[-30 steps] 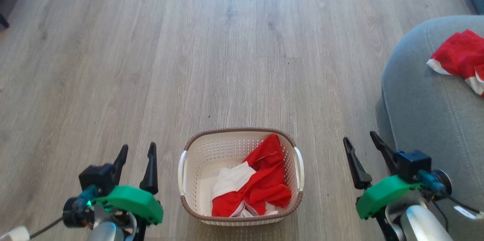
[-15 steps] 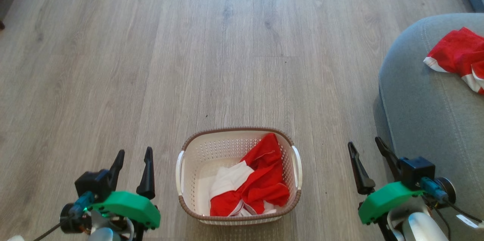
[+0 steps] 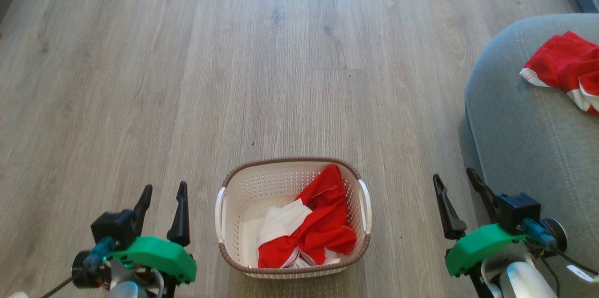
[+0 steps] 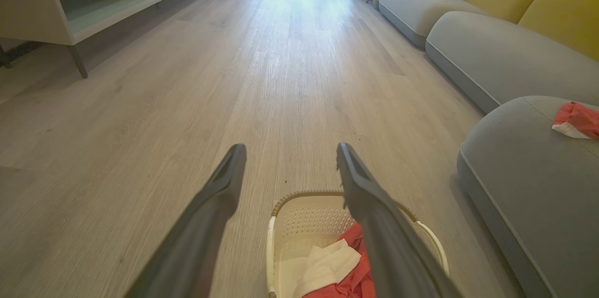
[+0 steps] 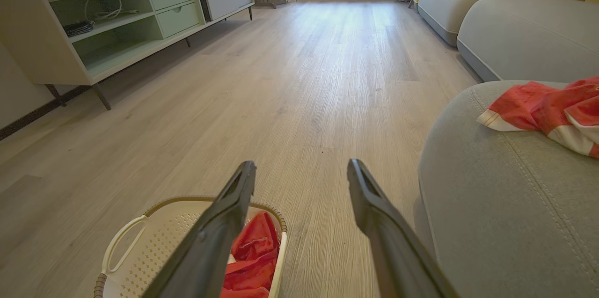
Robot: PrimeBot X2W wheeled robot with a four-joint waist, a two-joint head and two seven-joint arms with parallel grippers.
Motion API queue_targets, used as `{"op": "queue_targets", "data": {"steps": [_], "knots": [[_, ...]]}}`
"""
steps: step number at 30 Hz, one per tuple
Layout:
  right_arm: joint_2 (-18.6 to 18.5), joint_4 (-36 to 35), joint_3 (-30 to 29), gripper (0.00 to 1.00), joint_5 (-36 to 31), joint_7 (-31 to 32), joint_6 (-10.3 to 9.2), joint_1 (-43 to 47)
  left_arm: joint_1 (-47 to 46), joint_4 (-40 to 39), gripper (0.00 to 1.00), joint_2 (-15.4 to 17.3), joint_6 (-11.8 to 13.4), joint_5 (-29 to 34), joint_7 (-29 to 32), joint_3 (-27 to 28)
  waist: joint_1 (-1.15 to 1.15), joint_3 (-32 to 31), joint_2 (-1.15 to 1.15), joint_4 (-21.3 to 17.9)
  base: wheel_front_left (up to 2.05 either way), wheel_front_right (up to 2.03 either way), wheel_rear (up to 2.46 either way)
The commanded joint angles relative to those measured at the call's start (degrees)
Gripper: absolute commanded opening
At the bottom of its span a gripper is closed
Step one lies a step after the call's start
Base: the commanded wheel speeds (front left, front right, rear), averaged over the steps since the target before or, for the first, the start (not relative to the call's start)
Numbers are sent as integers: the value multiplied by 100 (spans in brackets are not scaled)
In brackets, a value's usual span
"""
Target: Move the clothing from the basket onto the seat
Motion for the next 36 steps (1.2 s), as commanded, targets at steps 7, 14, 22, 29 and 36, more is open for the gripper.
{"op": "queue_targets", "data": {"steps": [7,14,22,29,36], "knots": [[40,-168,89,100,-40,-60,-2,-169,-211,-130,100,-13,-30,93,-79,255,0,-13,0,-26,0,0,0],[52,-154,109,100,-37,-60,-2,-171,-209,-137,100,-24,-47,116,-79,276,0,6,0,-63,0,0,0],[36,-213,107,100,-35,-60,-2,-282,-313,-173,100,-30,-81,123,-79,285,0,234,0,-153,0,0,0],[19,-414,4,100,-80,-60,-2,-529,-649,-141,100,-32,-136,121,-79,110,0,784,0,-281,0,0,0],[32,-865,-227,100,-186,-60,-2,-1187,-1893,475,100,-33,-251,193,-79,-811,0,2212,0,-518,0,0,0]]}}
